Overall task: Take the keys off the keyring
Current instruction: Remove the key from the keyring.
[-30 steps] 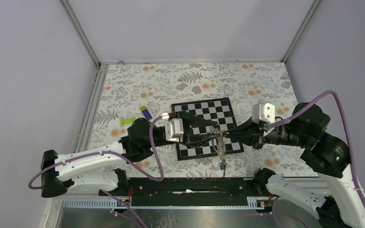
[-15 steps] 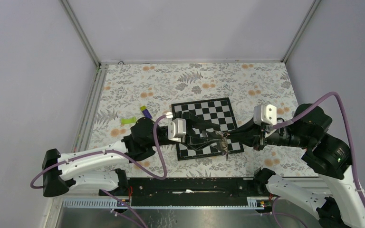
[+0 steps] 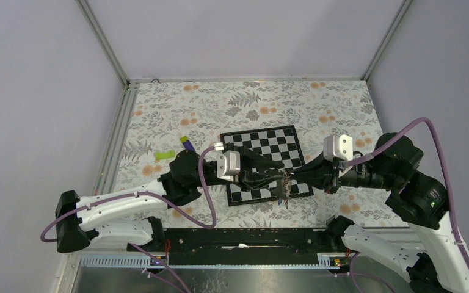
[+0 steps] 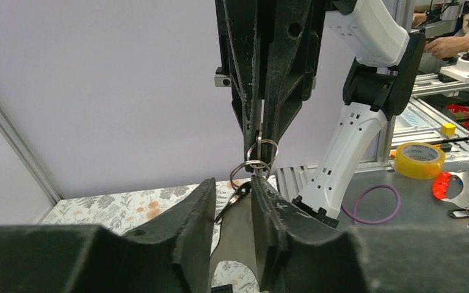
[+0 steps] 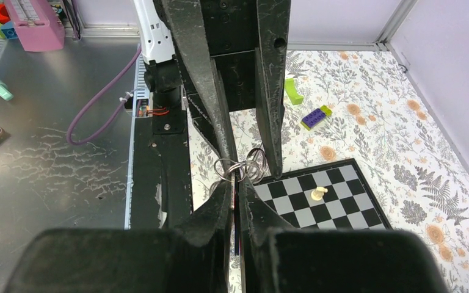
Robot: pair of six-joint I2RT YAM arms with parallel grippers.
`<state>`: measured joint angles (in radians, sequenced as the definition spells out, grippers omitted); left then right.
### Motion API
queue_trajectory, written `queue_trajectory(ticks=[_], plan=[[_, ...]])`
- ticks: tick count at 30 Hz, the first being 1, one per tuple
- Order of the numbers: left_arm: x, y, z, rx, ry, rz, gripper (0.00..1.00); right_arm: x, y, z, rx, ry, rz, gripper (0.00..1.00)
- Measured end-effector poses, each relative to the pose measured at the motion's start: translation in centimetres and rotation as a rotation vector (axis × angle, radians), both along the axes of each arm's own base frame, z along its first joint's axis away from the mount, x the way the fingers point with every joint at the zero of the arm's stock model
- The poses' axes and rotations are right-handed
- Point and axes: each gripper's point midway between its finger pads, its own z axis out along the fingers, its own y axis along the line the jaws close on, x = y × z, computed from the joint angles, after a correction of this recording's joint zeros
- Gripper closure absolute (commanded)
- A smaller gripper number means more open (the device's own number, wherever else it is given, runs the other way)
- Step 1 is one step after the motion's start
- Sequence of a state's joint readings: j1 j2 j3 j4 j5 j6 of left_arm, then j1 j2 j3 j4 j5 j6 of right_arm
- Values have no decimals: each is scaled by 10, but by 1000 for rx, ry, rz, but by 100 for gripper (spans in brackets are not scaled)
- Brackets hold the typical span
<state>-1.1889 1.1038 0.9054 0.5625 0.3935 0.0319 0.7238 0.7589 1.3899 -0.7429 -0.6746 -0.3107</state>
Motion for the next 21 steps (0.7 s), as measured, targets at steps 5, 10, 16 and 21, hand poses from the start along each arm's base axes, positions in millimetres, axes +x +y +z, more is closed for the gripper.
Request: queue_trajectory(ticks=[5,10,16,21], plan=[[-1,1,2,-6,0,-14,98,1,0,0,-1,-1,-3,100],[-2,2,3,-10,-6,-22,100,1,0,-2,-4,1,-2,100],[-2,2,2,-7,-9,-30,100,1,0,-3,-5,-1,-3,100],[-1,2,1,3,-32,-31,100,3,-1,-3,-9,-9,-14,100]])
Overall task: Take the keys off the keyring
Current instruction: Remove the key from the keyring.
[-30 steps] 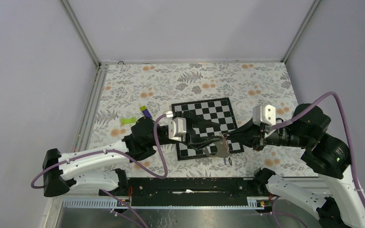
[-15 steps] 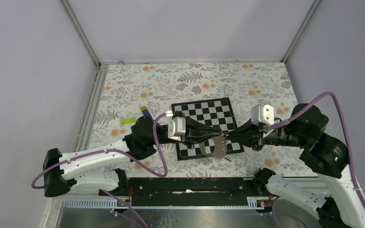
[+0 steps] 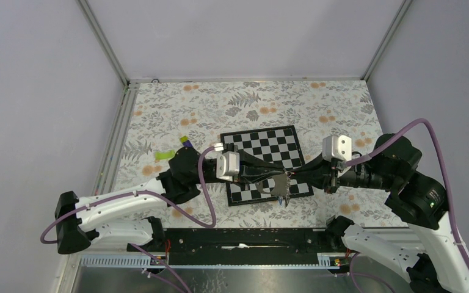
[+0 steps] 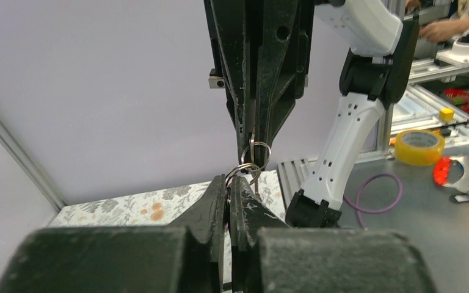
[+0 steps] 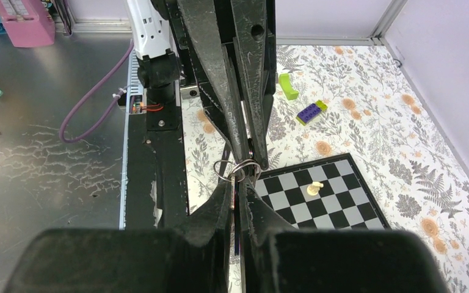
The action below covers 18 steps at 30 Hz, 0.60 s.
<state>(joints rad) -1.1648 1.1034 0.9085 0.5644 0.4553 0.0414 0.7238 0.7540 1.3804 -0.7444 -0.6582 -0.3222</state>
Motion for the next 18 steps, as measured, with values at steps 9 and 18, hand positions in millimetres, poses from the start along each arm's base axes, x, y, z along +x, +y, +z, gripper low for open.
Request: queue_trajectory(ticks=[9,18], plan=[[2,0,-2,80,-111,15,100,3,0,-4,-16,13,-10,100],[1,9,5,64,-137,36,100,3,0,-5,-17,12,-9,100]])
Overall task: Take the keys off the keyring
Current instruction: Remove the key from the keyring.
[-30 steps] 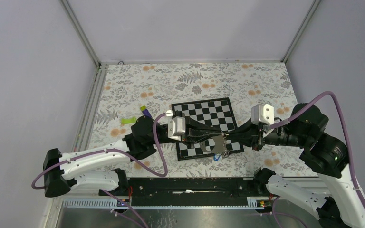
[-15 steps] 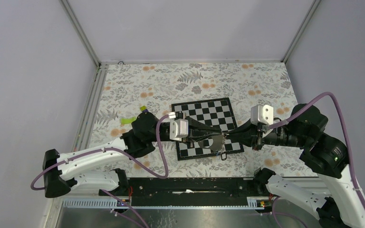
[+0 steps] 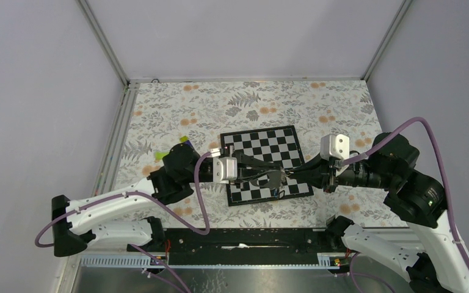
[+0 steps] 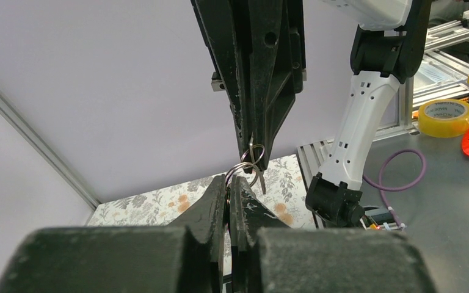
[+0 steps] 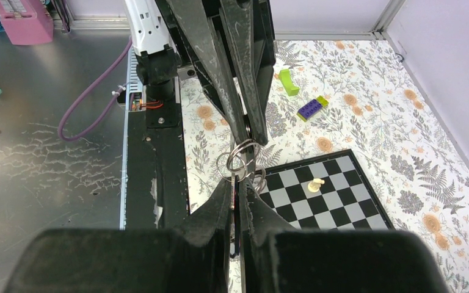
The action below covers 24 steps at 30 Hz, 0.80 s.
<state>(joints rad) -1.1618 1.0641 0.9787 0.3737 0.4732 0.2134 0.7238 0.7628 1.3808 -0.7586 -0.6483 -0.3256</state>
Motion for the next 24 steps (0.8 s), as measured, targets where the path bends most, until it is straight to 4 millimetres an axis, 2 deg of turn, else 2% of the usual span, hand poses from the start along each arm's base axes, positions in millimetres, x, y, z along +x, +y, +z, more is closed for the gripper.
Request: queue_trajectory(ticks=[19,24], plan=[[-1,10,10,-29,-71,21,100,-1,5,-10,-14,42,24,100],[-2,10,0,9,-103,16,100,-2,4,-6,0,39,23,100]])
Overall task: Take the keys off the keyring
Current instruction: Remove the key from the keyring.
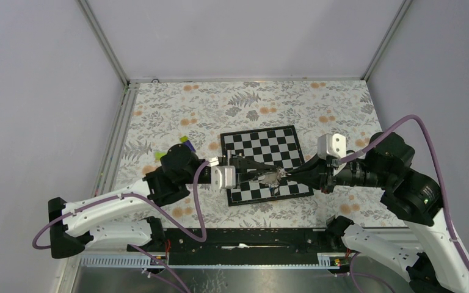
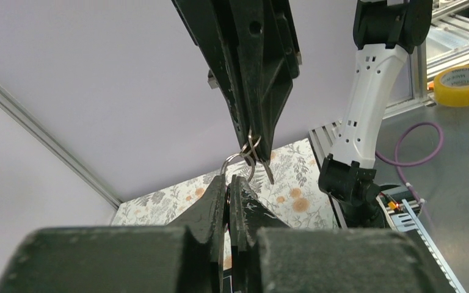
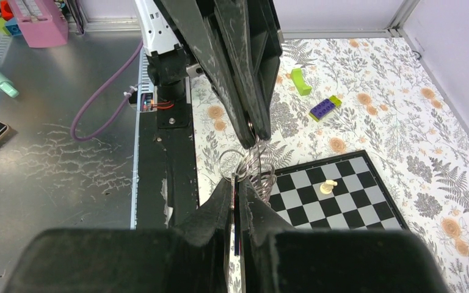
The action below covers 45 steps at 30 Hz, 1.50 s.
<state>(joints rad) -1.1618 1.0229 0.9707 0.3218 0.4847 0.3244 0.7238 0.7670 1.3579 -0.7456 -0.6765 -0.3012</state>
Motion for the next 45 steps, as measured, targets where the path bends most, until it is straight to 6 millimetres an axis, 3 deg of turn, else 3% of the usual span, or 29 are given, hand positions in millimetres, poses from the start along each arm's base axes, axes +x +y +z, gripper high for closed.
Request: queue_trajectory(ticks=[5,23,26,36,45], plan=[[-1,-3,-9,37,-22,-10,100,-1,1,4,16,4,2,100],[-2,-3,-9,37,-30,-18,99,0,2,5,22,3,1,100],[-2,-3,-9,34,-26,-15,96,-1,2,6,23,6,1,100],[0,2,-3,11,0,8,71,1,3,10,39,-5,1,100],[2,6,1,-7,16,24,64,-1,4,12,47,-2,9,100]])
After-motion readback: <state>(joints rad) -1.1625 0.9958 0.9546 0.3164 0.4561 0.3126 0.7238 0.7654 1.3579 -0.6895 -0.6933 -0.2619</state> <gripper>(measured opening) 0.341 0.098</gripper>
